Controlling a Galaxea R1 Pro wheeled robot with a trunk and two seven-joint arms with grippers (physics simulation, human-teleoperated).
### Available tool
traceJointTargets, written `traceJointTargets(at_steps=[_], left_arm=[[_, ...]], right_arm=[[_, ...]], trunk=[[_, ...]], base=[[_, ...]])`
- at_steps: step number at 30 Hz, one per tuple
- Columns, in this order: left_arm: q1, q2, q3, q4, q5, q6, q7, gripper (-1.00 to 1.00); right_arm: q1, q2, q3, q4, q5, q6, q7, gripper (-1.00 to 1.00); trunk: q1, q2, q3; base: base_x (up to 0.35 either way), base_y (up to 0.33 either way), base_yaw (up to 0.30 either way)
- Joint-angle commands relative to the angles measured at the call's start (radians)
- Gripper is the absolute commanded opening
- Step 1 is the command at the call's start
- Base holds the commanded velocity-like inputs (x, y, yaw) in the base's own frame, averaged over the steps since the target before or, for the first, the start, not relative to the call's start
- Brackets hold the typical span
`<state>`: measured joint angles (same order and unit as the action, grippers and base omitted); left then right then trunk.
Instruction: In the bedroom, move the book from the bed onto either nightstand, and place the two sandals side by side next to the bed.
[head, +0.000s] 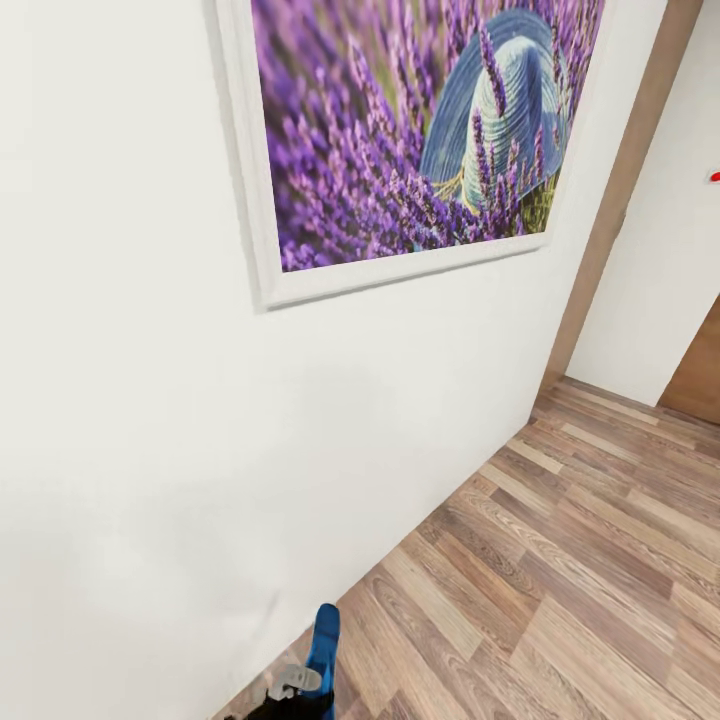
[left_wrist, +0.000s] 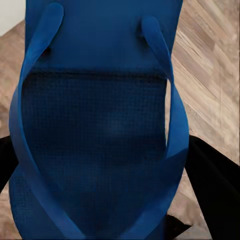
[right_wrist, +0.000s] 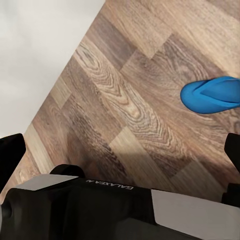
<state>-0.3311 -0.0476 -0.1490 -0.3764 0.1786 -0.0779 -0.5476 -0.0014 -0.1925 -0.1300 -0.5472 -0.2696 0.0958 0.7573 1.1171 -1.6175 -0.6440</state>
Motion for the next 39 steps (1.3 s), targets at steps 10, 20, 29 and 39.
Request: traceJointTargets(at_steps=[10, 20, 29, 39], left_arm=[[-0.024, -0.021, -0.034, -0.393, 0.007, 0.333, -0.074, -1.0], [-0.025, 0.074, -0.052, -0.424, 0.002, 0.334, -0.332, -1.0], [-0.025, 0.106, -0.05, -0.432, 0.003, 0.304, -0.346, -1.0], [-0.025, 0.107, -0.048, -0.432, 0.004, 0.303, -0.344, -1.0]], right_arm=[[0.0, -0.001, -0.002, 0.0, -0.009, 0.01, 0.004, 1.0], [0.0, -0.001, -0.002, 0.0, -0.01, 0.011, 0.005, 1.0], [0.0, -0.001, -0.015, -0.088, -0.014, 0.064, 0.002, 1.0], [-0.007, 0.069, -0.034, -0.43, -0.175, 0.362, -0.595, 1.0]], trunk=[[0.0, 0.0, -0.001], [0.0, 0.0, -0.001], [0.0, 0.0, -0.001], [0.0, 0.0, -0.001]], base=[[0.0, 0.0, 0.0], [0.0, 0.0, 0.0], [0.0, 0.0, 0.0], [0.0, 0.0, 0.0]])
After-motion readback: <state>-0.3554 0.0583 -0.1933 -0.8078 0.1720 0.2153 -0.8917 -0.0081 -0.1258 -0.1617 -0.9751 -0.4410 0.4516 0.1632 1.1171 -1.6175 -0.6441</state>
